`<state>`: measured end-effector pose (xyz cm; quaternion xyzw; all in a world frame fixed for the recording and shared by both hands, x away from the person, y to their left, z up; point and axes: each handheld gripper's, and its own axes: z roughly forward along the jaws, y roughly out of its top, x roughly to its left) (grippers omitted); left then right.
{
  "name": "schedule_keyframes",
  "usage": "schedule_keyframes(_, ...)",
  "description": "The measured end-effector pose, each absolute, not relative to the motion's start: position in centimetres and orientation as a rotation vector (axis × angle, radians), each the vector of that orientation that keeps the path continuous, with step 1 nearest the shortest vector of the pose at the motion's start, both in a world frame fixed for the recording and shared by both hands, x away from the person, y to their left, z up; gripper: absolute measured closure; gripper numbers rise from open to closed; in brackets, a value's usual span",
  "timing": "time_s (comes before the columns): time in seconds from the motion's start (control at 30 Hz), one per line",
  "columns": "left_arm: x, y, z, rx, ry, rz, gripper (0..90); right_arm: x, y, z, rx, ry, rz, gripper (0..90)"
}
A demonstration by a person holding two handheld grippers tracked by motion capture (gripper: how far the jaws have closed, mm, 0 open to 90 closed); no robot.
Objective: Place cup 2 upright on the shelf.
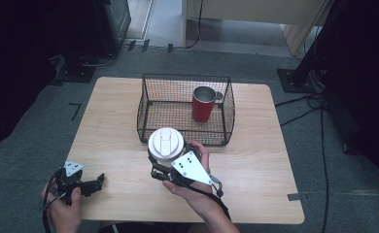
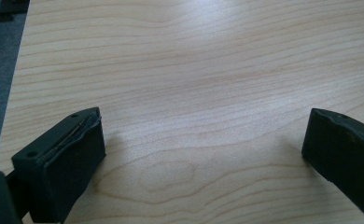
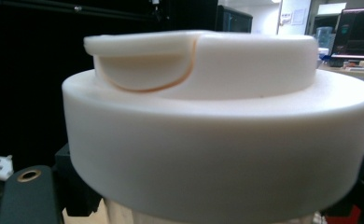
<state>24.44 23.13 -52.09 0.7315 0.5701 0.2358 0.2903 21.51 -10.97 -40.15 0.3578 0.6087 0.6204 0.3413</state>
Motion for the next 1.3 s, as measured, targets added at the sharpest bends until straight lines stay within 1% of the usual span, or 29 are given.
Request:
schedule_keyframes(0.2,24.4,23.1,-52.1,1.951,1.52,0.628,0.0,23.0,-10.8,-38.4,0.944,1.522,1.599,15.8)
schedule_keyframes(0.73,24.4,23.1,-52.1,1.951,1.521,0.628,0.0,26.2,-10.3,-36.2,0.975,1.442,1.586,15.8)
schedule_keyframes(1.3,24.4,23.1,-52.1,1.952,1.521,0.628,0.0,30.6,-9.8,-36.1,1.033,1.392,1.531,15.7)
